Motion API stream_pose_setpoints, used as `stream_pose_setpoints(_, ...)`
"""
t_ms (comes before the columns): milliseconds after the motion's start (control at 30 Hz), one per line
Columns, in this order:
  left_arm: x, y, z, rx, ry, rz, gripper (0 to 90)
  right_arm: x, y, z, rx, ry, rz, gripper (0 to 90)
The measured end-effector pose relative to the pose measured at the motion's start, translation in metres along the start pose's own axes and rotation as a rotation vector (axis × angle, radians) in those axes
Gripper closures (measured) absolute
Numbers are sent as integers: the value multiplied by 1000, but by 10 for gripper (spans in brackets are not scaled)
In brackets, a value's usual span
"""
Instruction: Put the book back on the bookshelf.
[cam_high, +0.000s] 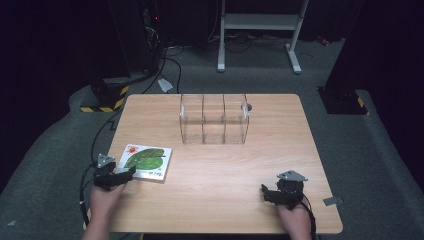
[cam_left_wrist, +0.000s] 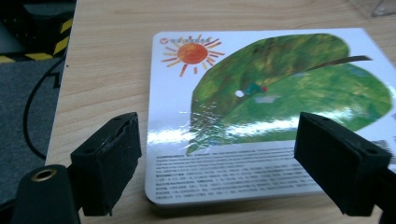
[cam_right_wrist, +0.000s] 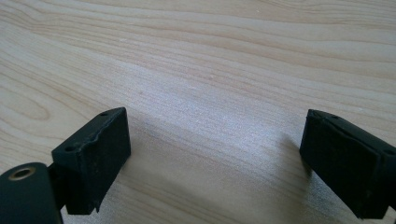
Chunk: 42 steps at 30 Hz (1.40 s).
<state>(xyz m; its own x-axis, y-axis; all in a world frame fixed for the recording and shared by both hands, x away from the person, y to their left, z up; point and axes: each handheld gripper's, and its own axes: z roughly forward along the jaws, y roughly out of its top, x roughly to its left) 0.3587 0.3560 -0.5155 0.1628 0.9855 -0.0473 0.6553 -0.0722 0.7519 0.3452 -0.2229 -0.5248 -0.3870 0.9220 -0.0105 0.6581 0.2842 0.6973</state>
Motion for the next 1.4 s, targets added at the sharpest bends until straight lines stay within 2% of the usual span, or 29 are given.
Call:
stream_pose_setpoints(167,5,1,8,37,-11,-40,142,0,0,0,1,0,-1,83)
stream_pose_setpoints(233,5,0,9,39,-27,-51,139,0,0,0,1,-1,-1,83)
stream_pose_setpoints(267,4,0,9,42,-51,-55,141,0,0,0,1,-1,-1,83)
stream_pose_setpoints(367,3,-1,9,45,-55,-62,139,0,0,0,1,-1,-2,83)
stream_pose_setpoints(433,5,-3,9,45,-73,-80,142,0,0,0,1,-2,-2,83)
stream_pose_setpoints(667,-7,-7,5,45,-96,-60,148,0,-1,-2,1,6,-15,95)
stream_pose_setpoints(700,-13,-7,4,51,-112,-40,152,1,-2,-3,-5,7,-21,104)
stream_pose_setpoints(767,-18,-7,4,55,-119,-25,155,1,-3,-4,-3,15,-28,99)
stream_pose_setpoints(833,-20,-7,3,54,-123,-9,174,1,-5,-6,-8,27,-65,93)
stream_pose_setpoints(967,-31,-7,4,50,-152,3,182,0,-6,-7,-1,23,-30,93)
stream_pose_setpoints(1000,-31,-7,4,50,-152,3,185,0,-6,-7,-1,23,-30,93)
stream_pose_setpoints(1033,-37,-9,4,41,-164,19,190,4,-5,-7,-5,38,-43,95)
stream_pose_setpoints(1067,-41,-10,4,33,-173,16,193,5,-5,-7,-12,48,-43,95)
stream_pose_setpoints(1100,-41,-10,4,33,-173,16,194,5,-5,-7,-12,48,-43,95)
stream_pose_setpoints(1133,-49,-13,2,35,-184,21,194,11,-5,-8,-24,67,-26,105)
stream_pose_setpoints(1167,-52,-13,1,38,-187,40,194,13,-4,-9,-29,69,-28,106)
stream_pose_setpoints(1267,-60,-13,0,47,-199,57,196,19,-1,-11,-54,78,-45,124)
stream_pose_setpoints(1333,-76,-14,2,58,-191,124,202,26,2,-13,-74,96,-43,135)
stream_pose_setpoints(1400,-87,-13,2,67,-187,164,213,30,2,-15,-90,114,-35,140)
